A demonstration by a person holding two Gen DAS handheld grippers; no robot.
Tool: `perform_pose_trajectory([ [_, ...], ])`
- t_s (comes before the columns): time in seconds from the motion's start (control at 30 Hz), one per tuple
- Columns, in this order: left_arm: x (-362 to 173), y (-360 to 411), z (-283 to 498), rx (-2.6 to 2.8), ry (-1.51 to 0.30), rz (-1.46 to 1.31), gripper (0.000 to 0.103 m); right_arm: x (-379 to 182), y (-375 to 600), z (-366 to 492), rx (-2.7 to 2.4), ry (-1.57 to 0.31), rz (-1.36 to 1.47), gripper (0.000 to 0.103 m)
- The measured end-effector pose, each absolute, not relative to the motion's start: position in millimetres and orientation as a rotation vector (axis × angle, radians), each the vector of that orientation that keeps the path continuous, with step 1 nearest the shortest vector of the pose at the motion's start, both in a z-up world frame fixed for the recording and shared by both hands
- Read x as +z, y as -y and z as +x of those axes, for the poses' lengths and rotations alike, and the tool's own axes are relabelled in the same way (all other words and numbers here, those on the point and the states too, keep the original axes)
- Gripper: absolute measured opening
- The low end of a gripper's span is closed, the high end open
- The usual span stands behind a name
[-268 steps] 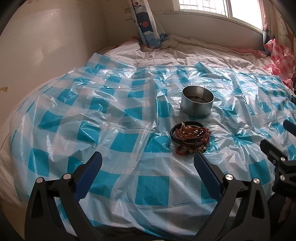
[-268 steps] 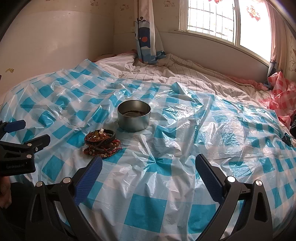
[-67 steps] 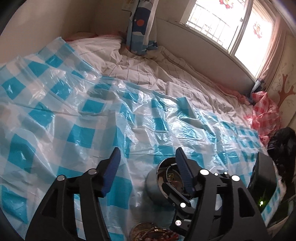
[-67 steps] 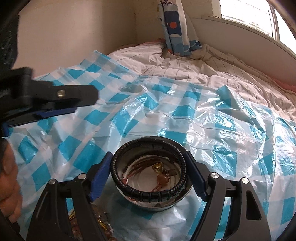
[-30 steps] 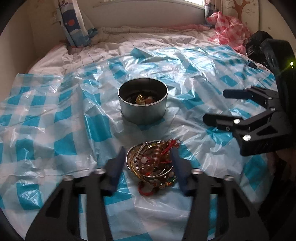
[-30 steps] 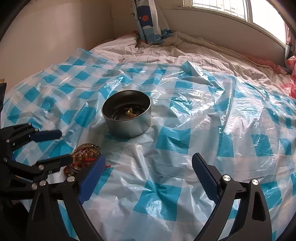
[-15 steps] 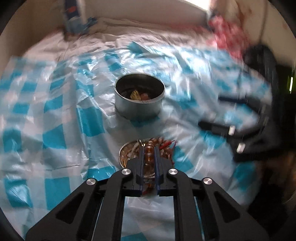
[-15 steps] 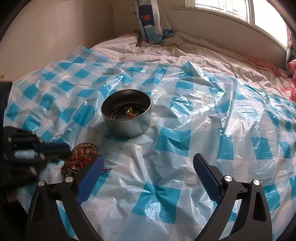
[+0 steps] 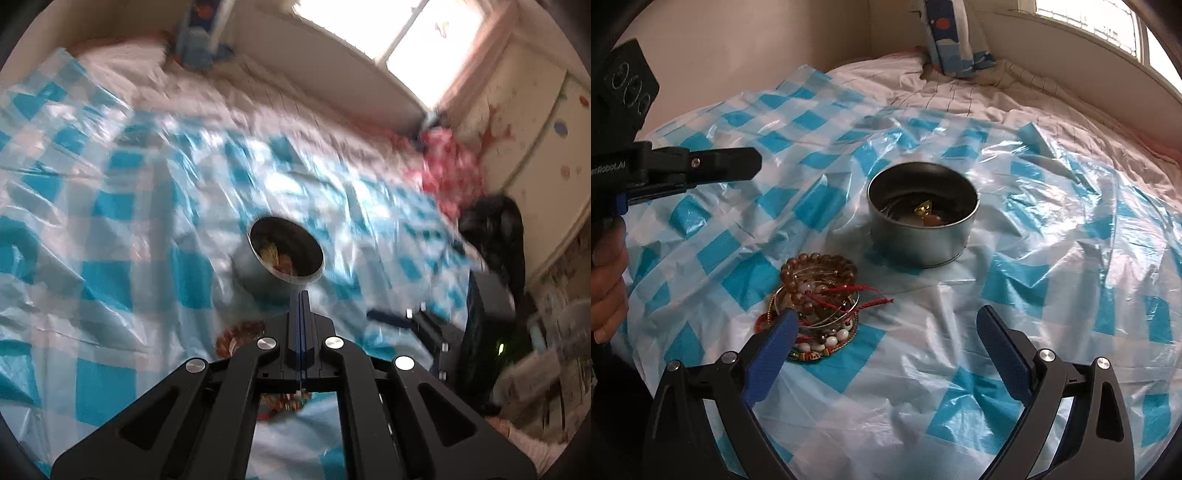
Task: Organize jewelry
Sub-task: 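Close the left gripper on a brown bead strand in the pile, then lift the brown bead strand with the left gripper while the right gripper grasps a red cord bracelet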
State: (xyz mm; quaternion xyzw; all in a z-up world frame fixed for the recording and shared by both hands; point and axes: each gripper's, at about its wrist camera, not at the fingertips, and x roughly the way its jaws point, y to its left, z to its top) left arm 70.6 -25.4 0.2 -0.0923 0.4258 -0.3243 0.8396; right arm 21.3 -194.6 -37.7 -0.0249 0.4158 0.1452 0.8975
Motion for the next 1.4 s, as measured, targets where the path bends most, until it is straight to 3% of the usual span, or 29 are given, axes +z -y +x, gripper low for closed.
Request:
perform_pose_trajectory([
  [0.1,-19,41,72,-0.604,-0.973,-0.062,0.003,-40,197,22,0.291,-0.869,-0.051,0.093],
  [0.13,-25,45,74,-0.570,-0.992,-0.028,0.012,-40,198,23,0.287,-0.870,-0.044,0.093],
  [0.17,-32,47,77,-0.533,-1.017,-0.019,0.033,-40,199,23,0.286,-0.871,-0.041,0.093],
  [0.23,-40,41,84,-0.489,-1.043,-0.062,0.060,-41,199,24,0.294,-0.872,-0.034,0.093],
  [0.33,-54,29,95,-0.448,-1.102,-0.132,0.062,-42,197,30,0.314,-0.872,-0.035,0.093],
  [0.43,-72,23,103,-0.446,-1.172,-0.209,0.061,-45,191,35,0.345,-0.870,-0.049,0.093],
  [0.53,-83,31,103,-0.466,-1.203,-0.191,0.023,-48,185,40,0.373,-0.865,-0.071,0.093],
  [0.57,-83,34,103,-0.467,-1.199,-0.172,0.017,-49,183,42,0.386,-0.865,-0.077,0.093],
  [0.7,-80,34,103,-0.463,-1.184,-0.170,0.010,-55,178,53,0.440,-0.878,-0.086,0.092],
  [0.73,-77,33,103,-0.459,-1.177,-0.168,0.010,-57,178,55,0.454,-0.886,-0.078,0.085],
  [0.87,-59,30,102,-0.443,-1.122,-0.150,0.010,-58,181,56,0.475,-0.905,-0.047,0.033],
  [0.97,-52,26,102,-0.416,-1.105,-0.135,0.010,-55,184,54,0.471,-0.898,-0.037,0.013],
  [1.07,-47,19,102,-0.417,-1.086,-0.155,0.010,-51,189,50,0.459,-0.883,-0.020,0.007],
  [1.2,-38,10,102,-0.437,-1.062,-0.201,0.010,-46,199,46,0.463,-0.875,0.027,0.007],
  [1.23,-38,9,103,-0.437,-1.064,-0.204,0.010,-46,199,46,0.468,-0.879,0.035,0.020],
  [1.27,-38,9,103,-0.438,-1.067,-0.204,0.010,-47,197,48,0.465,-0.879,0.031,0.062],
  [1.3,-40,12,104,-0.439,-1.068,-0.199,0.010,-47,194,49,0.463,-0.870,0.024,0.079],
  [1.33,-41,14,104,-0.440,-1.070,-0.194,0.010,-47,192,50,0.462,-0.857,0.017,0.087],
  [1.4,-42,17,104,-0.441,-1.074,-0.182,0.010,-46,186,54,0.476,-0.856,0.010,0.087],
])
